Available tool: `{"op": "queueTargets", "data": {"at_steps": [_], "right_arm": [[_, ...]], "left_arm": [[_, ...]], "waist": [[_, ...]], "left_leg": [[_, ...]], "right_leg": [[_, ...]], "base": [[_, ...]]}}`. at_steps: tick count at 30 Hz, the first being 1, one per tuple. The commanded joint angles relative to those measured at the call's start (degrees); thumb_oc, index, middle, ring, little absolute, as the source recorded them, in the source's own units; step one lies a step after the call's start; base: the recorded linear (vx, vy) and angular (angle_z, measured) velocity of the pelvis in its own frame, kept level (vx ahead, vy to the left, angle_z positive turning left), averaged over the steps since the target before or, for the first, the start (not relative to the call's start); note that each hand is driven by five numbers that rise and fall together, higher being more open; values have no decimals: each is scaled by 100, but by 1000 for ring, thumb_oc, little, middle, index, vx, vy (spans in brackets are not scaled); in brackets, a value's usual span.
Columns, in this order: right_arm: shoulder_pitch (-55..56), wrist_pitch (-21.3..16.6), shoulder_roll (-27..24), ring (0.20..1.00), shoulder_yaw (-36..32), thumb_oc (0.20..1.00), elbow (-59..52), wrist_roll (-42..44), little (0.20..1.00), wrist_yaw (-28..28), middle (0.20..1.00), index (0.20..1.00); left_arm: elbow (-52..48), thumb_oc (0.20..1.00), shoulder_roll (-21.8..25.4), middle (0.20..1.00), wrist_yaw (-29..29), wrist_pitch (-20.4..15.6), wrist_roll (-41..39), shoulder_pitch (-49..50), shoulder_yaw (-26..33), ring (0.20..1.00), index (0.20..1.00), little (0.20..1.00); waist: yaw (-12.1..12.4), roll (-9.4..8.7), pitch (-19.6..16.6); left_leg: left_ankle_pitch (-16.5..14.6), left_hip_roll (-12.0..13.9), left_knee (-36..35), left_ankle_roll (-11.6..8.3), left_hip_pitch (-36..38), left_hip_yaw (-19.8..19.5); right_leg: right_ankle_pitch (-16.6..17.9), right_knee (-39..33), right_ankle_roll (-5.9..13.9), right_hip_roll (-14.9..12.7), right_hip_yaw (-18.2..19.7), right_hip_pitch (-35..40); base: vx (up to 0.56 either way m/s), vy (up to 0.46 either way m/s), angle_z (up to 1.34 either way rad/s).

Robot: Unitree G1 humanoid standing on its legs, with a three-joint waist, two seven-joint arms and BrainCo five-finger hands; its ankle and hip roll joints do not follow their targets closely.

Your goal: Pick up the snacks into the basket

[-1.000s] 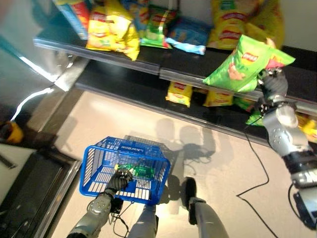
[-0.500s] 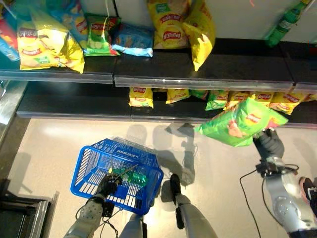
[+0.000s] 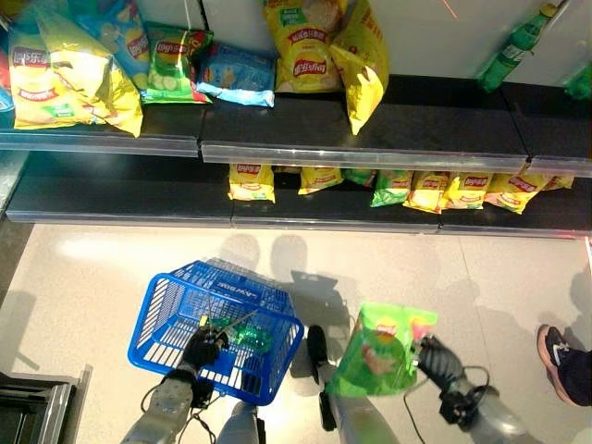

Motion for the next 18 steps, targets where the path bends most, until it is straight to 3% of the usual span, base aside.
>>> {"op": "queueTargets", "data": {"at_steps": [1,6,10,18], "right_arm": [[-95,-73,67,200,499,200,-357,-478,200,37,200,200],[-1360,-71,748,200,1231,200,746,-1315,200,-422,200,200],[-1703,-35,920,200,1542,200,871,-1544,200,-459,200,200],[-2911,106,1922,200,2277,200,2046,-1702,200,-605,200,200]], "left_arm": [[-668,200,167,200,121,-509,-40,-16,62,200,200,200],[-994,200,169,200,212,-538,-231,-399,-248,200,200,200],[-1130,200,142,200,245,-498,-250,-585,-418,200,200,200],[-1512,200,23,200,185,-467,-488,-988,-978,200,200,200]], "waist": [[91,45,-122],[254,124,-22],[309,119,21],[500,261,107]], "left_leg": [[18,-26,322,-114,-508,-288],[86,-48,289,-107,-655,-321],[109,-50,279,-105,-702,-344],[157,-72,240,-99,-767,-388]], "right_leg": [[-863,684,609,-417,-61,-150],[-786,621,603,-419,-102,-260],[-777,618,588,-425,-121,-300],[-787,671,556,-436,-181,-386]], "base": [[0,0,0],[-37,-6,5],[-28,-3,5],[-17,0,3]]}}
